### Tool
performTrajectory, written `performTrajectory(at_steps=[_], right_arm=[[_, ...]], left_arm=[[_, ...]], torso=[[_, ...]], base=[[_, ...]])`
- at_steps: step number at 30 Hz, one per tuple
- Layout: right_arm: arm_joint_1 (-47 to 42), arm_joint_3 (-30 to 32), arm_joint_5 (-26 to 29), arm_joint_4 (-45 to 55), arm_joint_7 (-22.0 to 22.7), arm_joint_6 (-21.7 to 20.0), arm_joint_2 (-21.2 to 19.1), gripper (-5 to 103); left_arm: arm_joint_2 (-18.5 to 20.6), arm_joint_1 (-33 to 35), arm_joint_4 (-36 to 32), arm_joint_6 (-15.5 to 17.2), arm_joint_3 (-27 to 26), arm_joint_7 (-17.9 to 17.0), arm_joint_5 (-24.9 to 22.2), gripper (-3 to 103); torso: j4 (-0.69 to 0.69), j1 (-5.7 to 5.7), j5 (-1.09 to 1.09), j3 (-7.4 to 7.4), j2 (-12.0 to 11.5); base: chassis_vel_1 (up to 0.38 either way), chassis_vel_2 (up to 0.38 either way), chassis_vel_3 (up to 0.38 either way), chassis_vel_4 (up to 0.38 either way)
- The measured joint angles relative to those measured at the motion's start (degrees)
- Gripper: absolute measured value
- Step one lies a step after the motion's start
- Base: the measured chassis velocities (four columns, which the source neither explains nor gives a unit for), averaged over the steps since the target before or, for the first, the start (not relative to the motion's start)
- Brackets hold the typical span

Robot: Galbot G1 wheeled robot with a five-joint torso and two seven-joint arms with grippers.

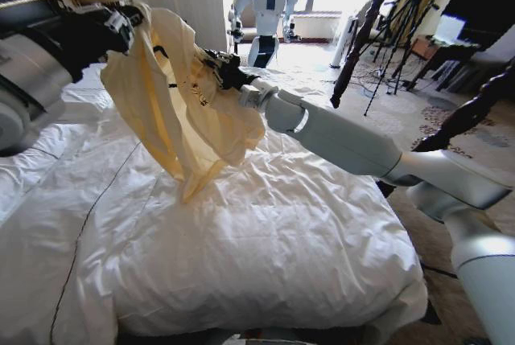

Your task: Pick up the clothes from the bed and hang them on the clothes hanger.

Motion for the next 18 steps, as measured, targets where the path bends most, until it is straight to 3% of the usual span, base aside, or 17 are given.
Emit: performTrajectory(at_steps=[3, 8, 12, 13, 16, 18], right_arm=[[-0.18, 0.58, 3.32, -0.71, 3.35, -0.45, 0.96, 5], [0.07, 0.76, 6.55, -0.55, 5.7, -0.4, 0.98, 5], [0.55, 1.23, 10.46, -0.14, 8.57, -0.24, 0.69, 5], [0.55, 1.23, 10.46, -0.14, 8.57, -0.24, 0.69, 5], [0.96, 1.72, 12.36, -0.24, 9.81, -0.24, 0.56, 5], [1.11, 1.85, 12.88, -0.23, 10.07, -0.23, 0.32, 5]], left_arm=[[-1.56, 1.58, -1.78, 0.05, -0.16, -0.7, 0.07, 15], [-3.15, 1.94, -3.27, 0.62, 0.34, -0.86, 0.01, 26], [-4.21, 2.87, -5.63, 1.07, 0.67, 0.78, -0.15, 47], [-4.21, 2.87, -5.63, 1.07, 0.67, 0.78, -0.15, 47], [-5.11, 3.62, -7.35, 1.4, 1.19, 1.39, -0.19, 64], [-5.45, 3.95, -7.96, 1.51, 1.29, 1.21, -0.2, 69]], torso=[[0.0, 0.0, 0.0, 0.0, 0.0], [0.0, 0.0, 0.0, 0.0, 0.0], [0.0, 0.0, 0.01, 0.0, 0.0], [0.0, 0.0, 0.01, 0.0, 0.0], [0.0, -0.01, 0.01, 0.0, 0.0], [0.01, 0.0, 0.01, 0.0, 0.0]], base=[[0.0, 0.0, 0.0, 0.0], [0.0, 0.0, 0.0, 0.0], [0.0, 0.0, 0.0, 0.0], [0.0, 0.0, 0.0, 0.0], [0.0, 0.0, 0.0, 0.0], [0.0, 0.0, 0.0, 0.0]])
